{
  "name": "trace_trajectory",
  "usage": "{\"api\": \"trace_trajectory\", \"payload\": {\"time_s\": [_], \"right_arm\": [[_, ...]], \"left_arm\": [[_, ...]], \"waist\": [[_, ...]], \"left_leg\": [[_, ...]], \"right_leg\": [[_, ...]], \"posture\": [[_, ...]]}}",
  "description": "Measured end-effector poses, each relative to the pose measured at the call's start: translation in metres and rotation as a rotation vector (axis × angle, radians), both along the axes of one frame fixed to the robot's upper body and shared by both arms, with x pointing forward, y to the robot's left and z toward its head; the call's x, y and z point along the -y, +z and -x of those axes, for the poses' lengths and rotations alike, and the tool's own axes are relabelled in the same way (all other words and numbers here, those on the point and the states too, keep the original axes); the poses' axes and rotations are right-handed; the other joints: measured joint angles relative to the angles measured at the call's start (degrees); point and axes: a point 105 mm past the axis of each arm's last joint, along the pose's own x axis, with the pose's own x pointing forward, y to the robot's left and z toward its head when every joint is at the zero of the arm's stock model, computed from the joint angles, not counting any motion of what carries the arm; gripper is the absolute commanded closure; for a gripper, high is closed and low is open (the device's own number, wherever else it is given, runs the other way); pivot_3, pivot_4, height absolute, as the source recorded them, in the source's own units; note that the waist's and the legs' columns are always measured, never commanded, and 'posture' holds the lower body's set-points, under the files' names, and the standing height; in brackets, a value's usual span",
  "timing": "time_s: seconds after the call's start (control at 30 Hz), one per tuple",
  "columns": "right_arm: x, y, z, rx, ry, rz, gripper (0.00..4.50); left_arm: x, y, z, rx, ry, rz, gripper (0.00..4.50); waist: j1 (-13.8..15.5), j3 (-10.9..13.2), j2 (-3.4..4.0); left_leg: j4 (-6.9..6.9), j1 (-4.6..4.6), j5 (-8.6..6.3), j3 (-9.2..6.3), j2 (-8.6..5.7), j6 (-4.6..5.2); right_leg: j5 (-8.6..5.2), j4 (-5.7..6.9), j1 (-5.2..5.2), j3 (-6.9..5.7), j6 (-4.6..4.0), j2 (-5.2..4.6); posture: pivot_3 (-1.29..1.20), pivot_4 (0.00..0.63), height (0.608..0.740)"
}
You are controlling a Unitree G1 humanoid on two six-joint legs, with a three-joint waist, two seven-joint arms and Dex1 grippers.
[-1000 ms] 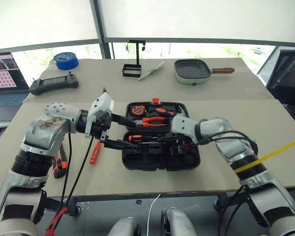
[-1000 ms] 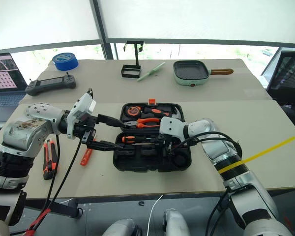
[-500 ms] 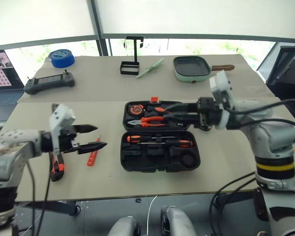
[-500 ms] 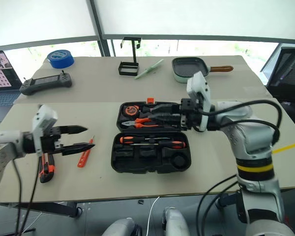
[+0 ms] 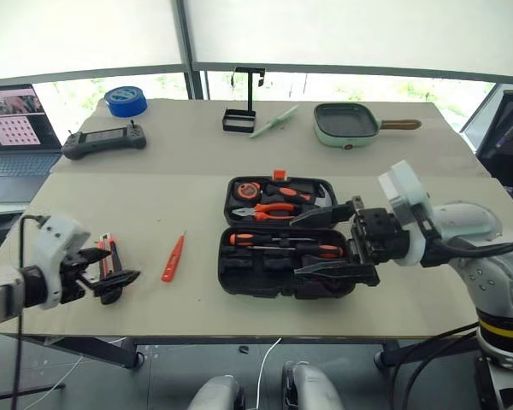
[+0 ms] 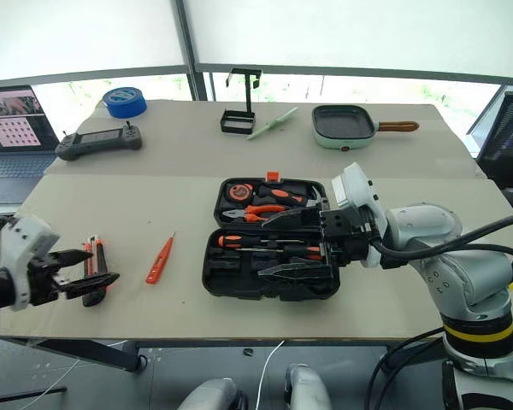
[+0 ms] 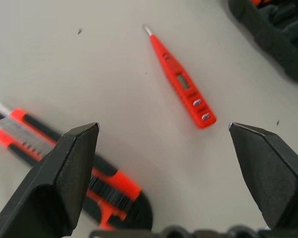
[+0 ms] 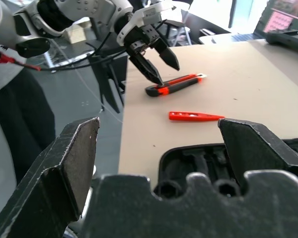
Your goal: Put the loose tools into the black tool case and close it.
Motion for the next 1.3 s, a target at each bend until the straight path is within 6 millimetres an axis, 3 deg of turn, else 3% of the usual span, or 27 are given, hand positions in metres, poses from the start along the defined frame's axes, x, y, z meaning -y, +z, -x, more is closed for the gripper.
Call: {"api": "trace_trajectory", "payload": {"time_s": [0.1, 0.2, 0.4, 0.5, 0.53, 0.6, 0.87, 1.0, 1.1, 1.17, 1.23, 1.3], "right_arm": [[-0.002, -0.002, 0.001, 0.005, -0.013, -0.001, 0.05], [-0.004, -0.006, 0.004, -0.001, -0.015, -0.001, 0.05], [-0.007, -0.007, 0.002, 0.019, -0.044, -0.022, 0.05], [-0.008, -0.006, 0.002, 0.032, -0.058, -0.027, 0.05], [-0.009, -0.006, 0.001, 0.039, -0.063, -0.030, 0.00], [-0.010, -0.005, 0.002, 0.054, -0.068, -0.033, 0.00], [-0.010, -0.007, 0.003, 0.065, -0.090, -0.031, 0.00], [-0.005, -0.013, 0.005, 0.032, -0.101, -0.015, 0.00], [0.002, -0.019, 0.010, -0.022, -0.105, 0.014, 0.00], [0.006, -0.020, 0.011, -0.023, -0.121, 0.028, 0.00], [0.010, -0.024, 0.011, -0.034, -0.141, 0.045, 0.00], [0.013, -0.030, 0.011, -0.053, -0.156, 0.051, 0.00]], "left_arm": [[0.018, 0.002, -0.020, -0.031, 0.077, -0.001, 0.00], [0.029, -0.004, -0.027, -0.089, 0.104, -0.004, 0.00], [0.025, -0.037, -0.032, -0.213, 0.194, -0.087, 0.00], [0.026, -0.043, -0.033, -0.234, 0.209, -0.086, 0.00], [0.028, -0.044, -0.035, -0.229, 0.207, -0.084, 0.52], [0.030, -0.047, -0.040, -0.210, 0.223, -0.078, 1.03], [0.022, -0.052, -0.048, -0.181, 0.258, -0.077, 4.00], [0.021, -0.049, -0.055, -0.151, 0.224, -0.051, 4.08], [0.032, -0.034, -0.066, -0.062, 0.054, -0.046, 4.08], [0.045, -0.007, -0.075, 0.051, -0.111, -0.049, 4.08], [0.068, 0.031, -0.076, 0.201, -0.383, -0.079, 4.08], [0.097, 0.055, -0.063, 0.288, -0.706, -0.115, 4.08]], "waist": [[-0.2, 0.0, -0.13], [-0.8, 0.0, -0.14], [-1.4, 0.0, -0.15], [-1.3, 0.0, -0.15], [-1.2, 0.0, -0.14], [-0.7, 0.0, -0.07], [0.1, -0.1, 0.03], [0.4, -0.1, 0.06], [0.5, 0.0, -0.10], [0.4, 0.0, -0.18], [0.3, 0.0, -0.19], [0.1, 0.0, -0.19]], "left_leg": [[0.02, -0.01, 0.02, -0.02, -0.04, -0.04], [-0.02, 0.01, 0.01, -0.02, -0.04, -0.07], [-0.11, 0.10, 0.05, -0.02, -0.04, -0.22], [-0.11, 0.14, 0.07, -0.02, -0.05, -0.26], [-0.11, 0.18, 0.07, -0.02, -0.05, -0.27], [-0.11, 0.24, 0.08, -0.02, -0.05, -0.31], [-0.10, 0.28, 0.12, -0.03, -0.06, -0.36], [-0.08, 0.25, 0.13, -0.05, -0.06, -0.36], [-0.03, 0.09, 0.13, -0.09, -0.05, -0.36], [-0.02, 0.01, 0.13, -0.09, -0.05, -0.36], [-0.02, 0.01, 0.13, -0.08, -0.05, -0.36], [-0.03, 0.00, 0.13, -0.06, -0.05, -0.35]], "right_leg": [[0.02, 0.11, 0.02, -0.01, -0.02, 0.01], [0.02, 0.11, 0.00, -0.02, -0.02, 0.04], [-0.02, 0.02, -0.02, -0.05, -0.08, 0.09], [-0.03, 0.01, -0.01, -0.03, -0.10, 0.08], [-0.04, 0.01, 0.02, -0.02, -0.11, 0.06], [-0.05, 0.03, 0.06, 0.00, -0.11, 0.03], [-0.06, 0.06, 0.12, 0.08, -0.12, 0.00], [-0.06, 0.07, 0.12, 0.09, -0.12, -0.01], [-0.06, 0.06, 0.01, 0.03, -0.14, 0.00], [-0.06, 0.01, -0.01, 0.00, -0.14, -0.01], [-0.06, -0.07, -0.01, -0.06, -0.13, -0.03], [-0.06, -0.14, 0.02, -0.14, -0.13, -0.05]], "posture": [[0.00, 0.150, 0.740], [0.00, 0.150, 0.740], [0.00, 0.150, 0.740], [0.00, 0.150, 0.740], [0.00, 0.150, 0.740], [0.00, 0.150, 0.740], [0.00, 0.150, 0.740], [0.00, 0.150, 0.740], [0.00, 0.150, 0.740], [0.00, 0.150, 0.740], [0.00, 0.150, 0.740], [0.00, 0.150, 0.740]]}}
